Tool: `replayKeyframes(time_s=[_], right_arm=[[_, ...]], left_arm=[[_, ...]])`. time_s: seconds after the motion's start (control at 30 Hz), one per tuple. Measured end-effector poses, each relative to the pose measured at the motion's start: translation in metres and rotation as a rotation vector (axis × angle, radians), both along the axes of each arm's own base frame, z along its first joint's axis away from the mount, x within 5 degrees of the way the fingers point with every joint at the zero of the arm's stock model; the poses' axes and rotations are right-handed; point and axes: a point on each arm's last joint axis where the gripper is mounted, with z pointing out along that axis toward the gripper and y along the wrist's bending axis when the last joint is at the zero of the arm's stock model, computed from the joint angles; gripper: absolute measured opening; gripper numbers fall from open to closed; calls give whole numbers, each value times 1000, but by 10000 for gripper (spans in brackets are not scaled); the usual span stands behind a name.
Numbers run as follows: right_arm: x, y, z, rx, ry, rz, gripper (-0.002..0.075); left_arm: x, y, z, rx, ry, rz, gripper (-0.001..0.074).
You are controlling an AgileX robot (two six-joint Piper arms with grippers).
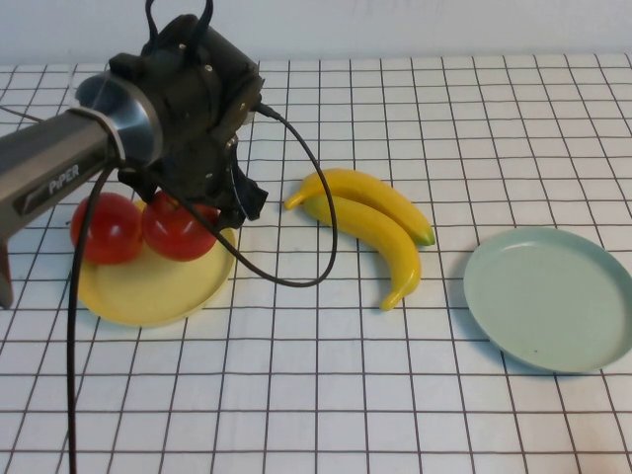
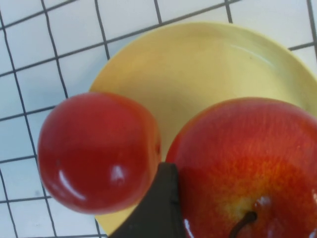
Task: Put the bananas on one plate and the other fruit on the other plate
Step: Put one type of fruit in the left plate
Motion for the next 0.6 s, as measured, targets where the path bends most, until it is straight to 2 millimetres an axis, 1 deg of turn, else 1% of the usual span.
replayKeyframes(time_s=[0.2, 0.33, 0.6], right_arm=[[0, 0, 0, 0, 0, 0, -17], [0, 0, 0, 0, 0, 0, -17], [0, 0, 0, 0, 0, 0, -17]], left_arm=[[1, 1, 0, 23, -5, -11, 668], [6, -1, -7, 28, -15, -30, 668], [7, -8, -20, 12, -16, 23, 668]])
